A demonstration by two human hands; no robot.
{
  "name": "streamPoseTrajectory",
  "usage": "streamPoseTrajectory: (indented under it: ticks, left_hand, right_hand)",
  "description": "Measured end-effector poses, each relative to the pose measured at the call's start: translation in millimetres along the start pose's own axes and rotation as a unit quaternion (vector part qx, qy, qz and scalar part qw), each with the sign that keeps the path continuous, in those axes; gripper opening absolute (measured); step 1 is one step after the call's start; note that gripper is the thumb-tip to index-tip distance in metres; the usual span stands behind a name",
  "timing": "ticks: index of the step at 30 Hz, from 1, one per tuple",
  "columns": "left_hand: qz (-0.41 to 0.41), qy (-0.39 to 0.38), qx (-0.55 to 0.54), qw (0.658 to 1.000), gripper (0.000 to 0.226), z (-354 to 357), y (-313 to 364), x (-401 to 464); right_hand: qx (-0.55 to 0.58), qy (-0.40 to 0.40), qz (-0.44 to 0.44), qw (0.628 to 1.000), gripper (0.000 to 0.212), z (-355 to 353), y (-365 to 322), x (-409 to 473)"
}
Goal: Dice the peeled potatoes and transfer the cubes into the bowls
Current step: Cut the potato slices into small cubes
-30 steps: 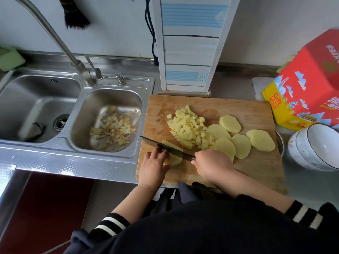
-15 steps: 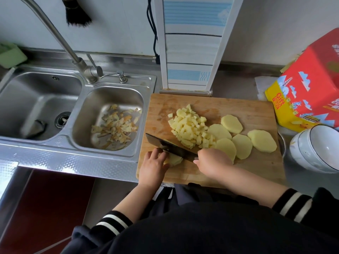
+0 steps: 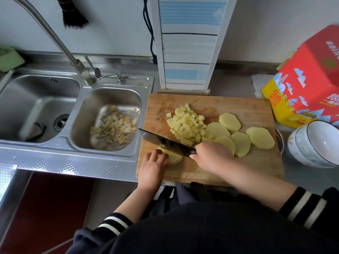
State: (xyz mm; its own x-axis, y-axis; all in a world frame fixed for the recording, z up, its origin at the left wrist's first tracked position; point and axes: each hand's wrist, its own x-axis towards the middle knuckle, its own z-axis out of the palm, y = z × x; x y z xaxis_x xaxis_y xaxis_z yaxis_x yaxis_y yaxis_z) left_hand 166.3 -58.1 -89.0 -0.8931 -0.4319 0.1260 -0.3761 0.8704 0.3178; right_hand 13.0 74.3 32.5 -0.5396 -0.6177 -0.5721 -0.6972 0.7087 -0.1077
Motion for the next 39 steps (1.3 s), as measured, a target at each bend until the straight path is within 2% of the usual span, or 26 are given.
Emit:
streamPoseTrajectory:
  ticks: [26,30,34,39]
  left_hand:
    - [0.007,0.018,-0.001,1.0,0.025,12,-9,-3]
    - [0.015,0.026,-0.006,1.0,0.014,16,-11,-4]
    - [0.019,0.031,-0.016,0.999,0.021,14,-10,-8]
    - [0.011,0.033,-0.046,0.998,0.032,13,-13,-12]
  right_hand:
    - [-0.005,-0.046,0.005,0.999,0.031,27,-3,7]
    - [0.027,-0.038,0.018,0.999,0.033,29,6,9]
    - [0.077,-0.032,0.022,0.996,0.035,20,15,12]
    - [0.047,-0.003,0.011,0.999,0.035,12,9,-1]
